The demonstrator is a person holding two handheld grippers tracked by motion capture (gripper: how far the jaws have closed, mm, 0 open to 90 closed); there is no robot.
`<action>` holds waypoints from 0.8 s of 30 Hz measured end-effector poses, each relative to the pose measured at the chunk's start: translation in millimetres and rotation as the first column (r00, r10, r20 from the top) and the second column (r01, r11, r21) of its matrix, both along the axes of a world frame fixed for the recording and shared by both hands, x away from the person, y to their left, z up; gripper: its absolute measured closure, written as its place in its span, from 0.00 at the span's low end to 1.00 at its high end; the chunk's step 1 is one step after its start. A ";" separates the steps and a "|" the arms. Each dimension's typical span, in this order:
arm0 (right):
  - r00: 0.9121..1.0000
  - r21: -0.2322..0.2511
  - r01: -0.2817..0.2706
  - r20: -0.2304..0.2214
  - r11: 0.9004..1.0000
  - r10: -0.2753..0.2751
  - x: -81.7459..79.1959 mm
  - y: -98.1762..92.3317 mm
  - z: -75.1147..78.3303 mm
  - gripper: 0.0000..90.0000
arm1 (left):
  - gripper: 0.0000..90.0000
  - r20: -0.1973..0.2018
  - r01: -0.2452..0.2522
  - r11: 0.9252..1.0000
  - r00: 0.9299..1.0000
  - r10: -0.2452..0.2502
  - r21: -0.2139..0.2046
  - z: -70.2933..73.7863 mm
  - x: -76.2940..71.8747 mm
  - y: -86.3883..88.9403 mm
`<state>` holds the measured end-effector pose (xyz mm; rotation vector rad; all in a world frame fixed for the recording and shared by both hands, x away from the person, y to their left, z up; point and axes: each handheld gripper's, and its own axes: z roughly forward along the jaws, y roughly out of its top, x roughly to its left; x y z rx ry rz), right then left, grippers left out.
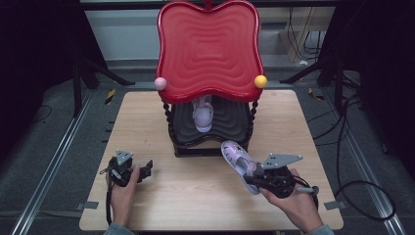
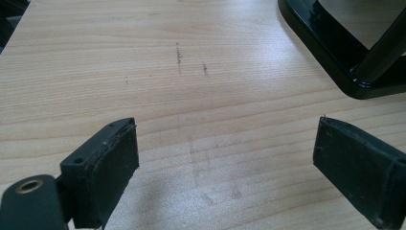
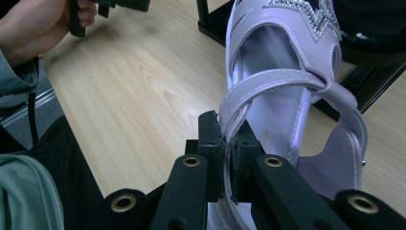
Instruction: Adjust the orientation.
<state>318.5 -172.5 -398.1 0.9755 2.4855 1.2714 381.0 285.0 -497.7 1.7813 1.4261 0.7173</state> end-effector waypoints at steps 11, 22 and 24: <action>0.999 0.038 0.019 0.045 0.999 -0.021 4.1 9.2 17.5 0.96 | 0.08 0.000 0.007 1.000 1.000 -0.007 -0.003 -0.9 0.3 -0.6; 0.991 0.089 0.070 0.109 0.994 -0.079 17.3 25.0 29.0 0.96 | 0.08 0.001 0.011 1.000 1.000 -0.011 -0.003 -0.9 0.3 -0.5; 0.989 0.097 0.080 0.120 0.992 -0.091 19.4 27.7 30.9 0.96 | 0.08 -0.002 0.010 1.000 1.000 -0.010 -0.002 -1.2 0.6 -0.8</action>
